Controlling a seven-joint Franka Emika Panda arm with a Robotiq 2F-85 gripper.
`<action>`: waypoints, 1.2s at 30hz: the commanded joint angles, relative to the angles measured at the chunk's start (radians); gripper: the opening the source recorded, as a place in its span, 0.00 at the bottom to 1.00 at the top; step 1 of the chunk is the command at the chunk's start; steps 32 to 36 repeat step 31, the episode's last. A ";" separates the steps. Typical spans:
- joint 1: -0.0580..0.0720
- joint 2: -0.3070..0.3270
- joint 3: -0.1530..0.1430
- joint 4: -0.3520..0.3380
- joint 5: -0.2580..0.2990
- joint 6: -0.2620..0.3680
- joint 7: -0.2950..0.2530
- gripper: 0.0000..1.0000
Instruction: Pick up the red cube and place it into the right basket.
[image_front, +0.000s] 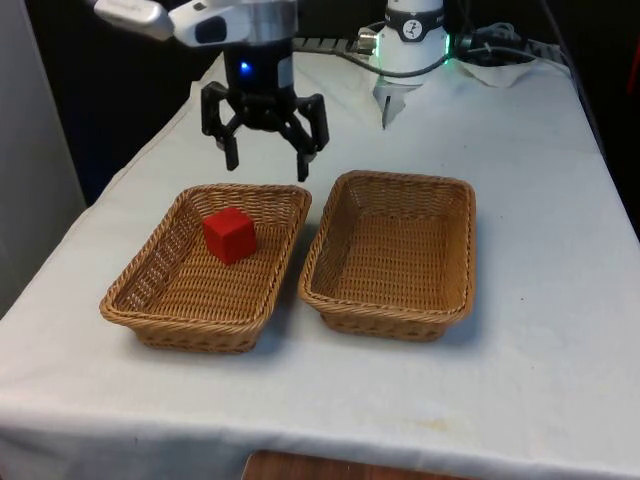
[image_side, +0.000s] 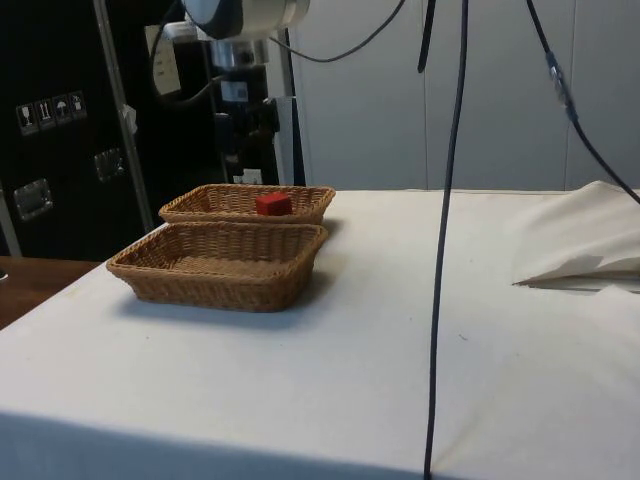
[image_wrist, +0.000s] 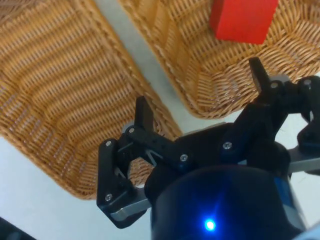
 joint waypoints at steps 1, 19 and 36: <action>0.017 -0.013 -0.005 -0.011 -0.013 0.000 0.012 1.00; 0.081 -0.102 0.035 -0.085 -0.098 0.015 0.085 1.00; 0.086 -0.156 0.067 -0.152 -0.126 0.046 0.104 1.00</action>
